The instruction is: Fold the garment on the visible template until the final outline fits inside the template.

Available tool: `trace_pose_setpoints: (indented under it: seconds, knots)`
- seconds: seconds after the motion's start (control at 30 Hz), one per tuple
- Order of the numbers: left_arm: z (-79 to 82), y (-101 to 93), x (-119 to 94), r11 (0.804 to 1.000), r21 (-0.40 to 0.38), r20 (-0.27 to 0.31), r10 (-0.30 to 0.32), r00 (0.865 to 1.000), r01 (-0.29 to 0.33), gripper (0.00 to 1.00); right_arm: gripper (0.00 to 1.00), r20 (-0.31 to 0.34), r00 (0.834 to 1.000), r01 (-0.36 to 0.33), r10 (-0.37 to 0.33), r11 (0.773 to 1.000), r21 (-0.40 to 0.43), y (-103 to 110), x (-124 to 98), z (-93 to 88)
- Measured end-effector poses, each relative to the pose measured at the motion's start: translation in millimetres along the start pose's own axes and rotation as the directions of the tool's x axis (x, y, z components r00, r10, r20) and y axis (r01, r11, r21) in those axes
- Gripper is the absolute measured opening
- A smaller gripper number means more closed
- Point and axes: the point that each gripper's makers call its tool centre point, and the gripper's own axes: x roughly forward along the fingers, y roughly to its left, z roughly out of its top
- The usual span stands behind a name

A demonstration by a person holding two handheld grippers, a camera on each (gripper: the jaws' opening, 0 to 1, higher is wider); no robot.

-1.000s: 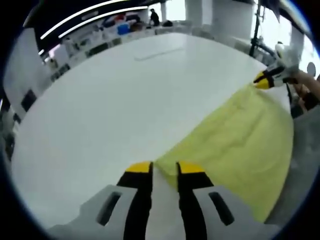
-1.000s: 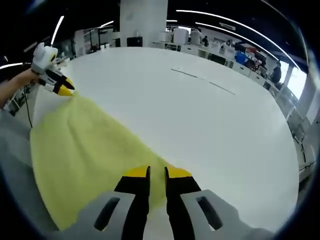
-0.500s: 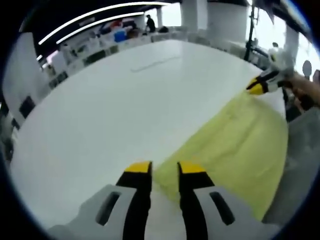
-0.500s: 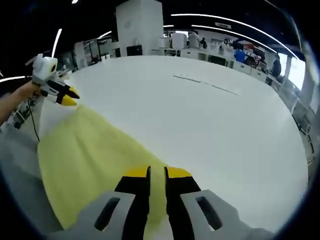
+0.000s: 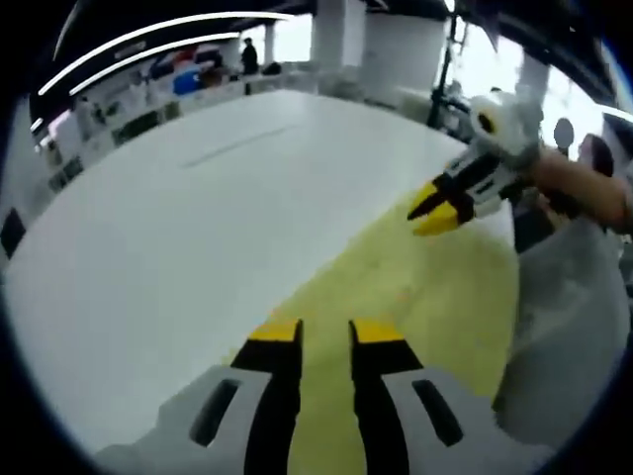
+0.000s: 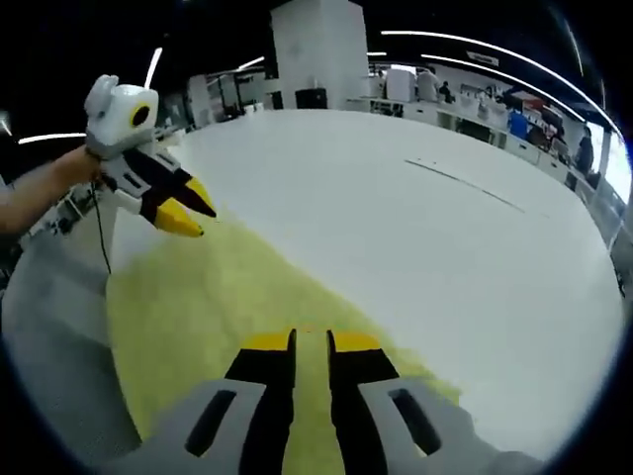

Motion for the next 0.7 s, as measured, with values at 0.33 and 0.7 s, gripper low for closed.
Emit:
trace_pose_setpoints:
  seconds: [0.33, 0.7]
  knots:
    - [-23.6, -44.7, 22, 0.986, 0.07, -0.103, -0.144, 0.984, 0.152, 0.14, 0.09, -0.05, 0.987, -0.16, 0.155, 0.981, -0.11, 49, 17, -7.9]
    - [-40.7, -36.5, 34, 0.99, 0.045, -0.121, -0.129, 0.984, 0.135, 0.17, 0.15, -0.107, 0.989, -0.116, 0.099, 0.98, -0.162, 37, 23, -23.8]
